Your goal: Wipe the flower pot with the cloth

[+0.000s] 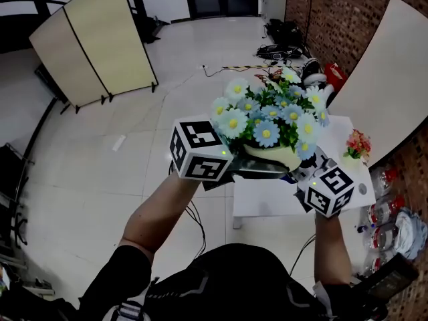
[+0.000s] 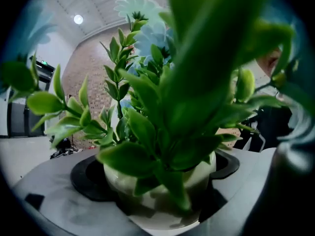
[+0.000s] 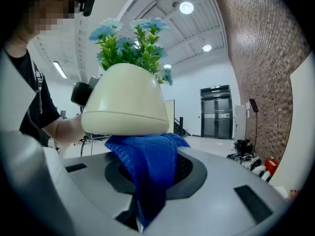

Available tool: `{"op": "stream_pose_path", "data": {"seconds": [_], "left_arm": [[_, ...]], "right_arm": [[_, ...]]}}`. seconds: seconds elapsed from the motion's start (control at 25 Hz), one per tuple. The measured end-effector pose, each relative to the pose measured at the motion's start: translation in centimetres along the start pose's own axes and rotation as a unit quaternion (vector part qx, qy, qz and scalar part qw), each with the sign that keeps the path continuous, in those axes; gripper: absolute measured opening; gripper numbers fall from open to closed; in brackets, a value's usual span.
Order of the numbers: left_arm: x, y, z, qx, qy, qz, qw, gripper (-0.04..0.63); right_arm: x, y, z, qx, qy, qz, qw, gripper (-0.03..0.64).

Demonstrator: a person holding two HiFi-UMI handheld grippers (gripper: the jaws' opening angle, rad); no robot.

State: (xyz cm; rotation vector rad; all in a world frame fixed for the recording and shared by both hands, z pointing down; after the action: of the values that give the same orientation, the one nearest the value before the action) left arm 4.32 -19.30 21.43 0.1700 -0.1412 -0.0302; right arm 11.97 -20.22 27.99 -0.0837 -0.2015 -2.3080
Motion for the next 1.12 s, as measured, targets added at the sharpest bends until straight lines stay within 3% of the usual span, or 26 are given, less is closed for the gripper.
{"op": "stream_pose_path", "data": {"seconds": [0.08,0.16,0.28,0.4,0.84,1.12], "left_arm": [[-0.7,-0.6,-1.0,-0.008,0.007,-0.006,0.9999,0.549],[-1.5,-2.4,-1.8,-0.011,-0.004,-0.039,0.9992,0.551],[-1.4,-5.2,-0.9,-0.023,-0.017,-0.086,0.9959,0.550],[-0.8,-6.3,0.1,-0.035,-0.012,-0.107,0.9936,0.550],[0.1,-4.6,-0.1,-0.062,0.010,-0.056,0.9965,0.550],[-0.8,-3.1,-1.6,-0.051,0.010,-0.044,0.9977,0.550]], "right_arm": [[0.3,-0.2,-1.0,0.003,0.001,0.002,1.000,0.081],[0.1,-0.8,-2.0,0.007,0.006,0.004,1.000,0.081],[-0.8,-2.0,-1.3,0.010,0.019,-0.009,1.000,0.081],[-1.1,-3.3,-0.9,0.004,0.030,-0.026,0.999,0.081],[2.5,-4.9,-0.6,-0.008,0.030,-0.024,0.999,0.081],[4.4,-3.9,-1.5,0.013,0.032,-0.006,0.999,0.081]]}}
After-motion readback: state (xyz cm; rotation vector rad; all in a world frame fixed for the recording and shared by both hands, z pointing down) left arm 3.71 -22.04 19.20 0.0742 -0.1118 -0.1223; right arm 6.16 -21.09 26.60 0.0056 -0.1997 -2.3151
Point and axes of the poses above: the fingertips, and each gripper's own axes: x forward along the fingers, y to its right, z out of its underside, the point moved 4 cm from there along -x, backward along the fingers, and after that the axes turned 11 degrees about x, right-handed, at the moved point
